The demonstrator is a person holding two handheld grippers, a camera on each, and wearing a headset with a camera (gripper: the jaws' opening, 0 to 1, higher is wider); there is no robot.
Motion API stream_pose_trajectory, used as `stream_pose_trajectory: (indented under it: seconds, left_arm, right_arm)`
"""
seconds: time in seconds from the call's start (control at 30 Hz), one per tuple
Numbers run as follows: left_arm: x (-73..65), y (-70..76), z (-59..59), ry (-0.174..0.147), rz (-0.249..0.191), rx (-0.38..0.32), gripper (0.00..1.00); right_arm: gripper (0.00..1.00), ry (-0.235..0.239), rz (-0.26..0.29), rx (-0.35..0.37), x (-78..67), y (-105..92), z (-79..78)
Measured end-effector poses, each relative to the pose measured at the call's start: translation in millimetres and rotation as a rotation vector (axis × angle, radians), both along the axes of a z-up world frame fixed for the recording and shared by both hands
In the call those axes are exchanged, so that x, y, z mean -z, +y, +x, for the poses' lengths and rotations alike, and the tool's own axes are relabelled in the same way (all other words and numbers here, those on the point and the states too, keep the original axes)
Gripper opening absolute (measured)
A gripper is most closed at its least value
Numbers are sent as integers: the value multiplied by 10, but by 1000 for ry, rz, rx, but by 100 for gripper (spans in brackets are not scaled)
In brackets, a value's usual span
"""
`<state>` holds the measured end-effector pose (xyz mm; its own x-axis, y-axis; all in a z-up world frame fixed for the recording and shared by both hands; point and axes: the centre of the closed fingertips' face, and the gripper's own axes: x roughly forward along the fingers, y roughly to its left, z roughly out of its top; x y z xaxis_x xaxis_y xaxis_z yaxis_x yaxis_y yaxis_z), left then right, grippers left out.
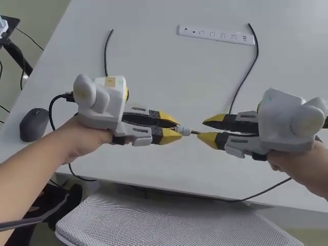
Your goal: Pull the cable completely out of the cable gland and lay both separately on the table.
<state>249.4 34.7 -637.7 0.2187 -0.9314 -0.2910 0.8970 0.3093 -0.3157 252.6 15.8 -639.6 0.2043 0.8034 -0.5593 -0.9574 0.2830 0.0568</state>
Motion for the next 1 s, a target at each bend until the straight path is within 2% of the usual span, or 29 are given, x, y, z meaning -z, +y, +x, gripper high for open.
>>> stream_pose_trajectory:
  seconds: [0.03, 0.1, 0.17, 0.27, 0.43, 0.53, 0.57, 0.67, 0.83, 1.0]
  left_arm:
    - [-1, -2, -2, 0, 0, 1, 15]
    - [-4, -8, -11, 3, 2, 4, 15]
    - [0, -10, -14, 3, 6, 5, 15]
    - [-1, -13, -19, 6, 5, 6, 15]
    - [5, -19, -25, 8, 6, 6, 15]
    - [2, -31, -32, 6, 6, 7, 15]
    - [0, -35, -29, 4, 5, 6, 15]
    - [-1, -37, -19, 10, 6, 0, 15]
    - [-10, -51, -17, -6, 10, 5, 15]
    - [-6, -71, -23, -3, 10, 5, 15]
  right_arm:
    - [14, -3, -7, -9, 6, 14, -17]
    - [13, -42, -34, -26, 16, 27, -11]
    - [11, -37, -52, -39, 43, 51, -30]
    - [10, -71, -73, -60, 72, 85, -46]
    - [7, -97, -89, -77, 92, 120, -67]
    - [5, -110, -117, -75, 116, 112, -65]
    - [3, -140, -137, -67, 126, 90, -30]
    - [2, -142, -133, -58, 135, 90, -30]
    - [1, -147, -133, -40, 138, 64, -20]
    - [1, -152, -123, -41, 145, 42, -25]
